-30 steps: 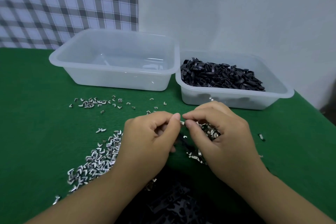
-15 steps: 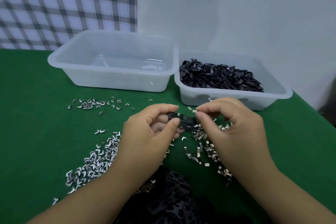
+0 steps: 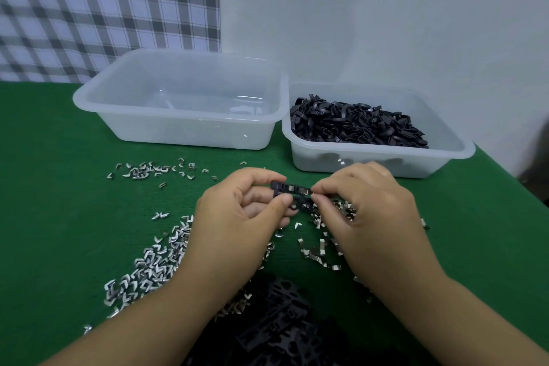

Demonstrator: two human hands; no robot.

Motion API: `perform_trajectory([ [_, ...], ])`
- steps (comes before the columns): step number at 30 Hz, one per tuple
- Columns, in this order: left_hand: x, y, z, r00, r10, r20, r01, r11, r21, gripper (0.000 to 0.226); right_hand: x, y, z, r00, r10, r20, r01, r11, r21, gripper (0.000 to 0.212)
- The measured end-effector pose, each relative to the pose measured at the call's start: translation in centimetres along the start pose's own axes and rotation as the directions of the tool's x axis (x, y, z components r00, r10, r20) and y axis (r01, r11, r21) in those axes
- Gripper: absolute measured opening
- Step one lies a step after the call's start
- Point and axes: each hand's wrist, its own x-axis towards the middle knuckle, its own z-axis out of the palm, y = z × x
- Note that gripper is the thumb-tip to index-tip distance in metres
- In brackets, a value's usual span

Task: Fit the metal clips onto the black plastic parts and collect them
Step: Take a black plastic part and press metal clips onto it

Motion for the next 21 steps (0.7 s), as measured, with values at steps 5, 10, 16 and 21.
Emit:
perform_trajectory([
  [5,-0.03,0.03,0.02,1.000,-0.005,0.015,0.005,1.000,0.004,0.027,-0.02,-0.01,0.03,1.000,0.026,0.011,-0.026,1.000,0.006,0.007],
  [10,-0.06,0.18,0.01,1.000,-0.016,0.021,0.016,1.000,-0.021,0.025,0.07,-0.04,-0.03,0.996,0.075,0.048,-0.080,0.990,0.112,0.009],
  [16,-0.06,0.33,-0.01,0.998,-0.051,0.034,0.052,0.998,-0.038,0.022,0.13,-0.23,-0.04,0.985,0.123,0.124,-0.148,0.965,0.217,0.011],
  [21,-0.09,0.46,-0.04,0.998,-0.040,0.045,0.042,0.999,-0.034,0.024,0.20,-0.19,-0.04,0.955,0.231,0.186,-0.273,0.930,0.245,0.016],
])
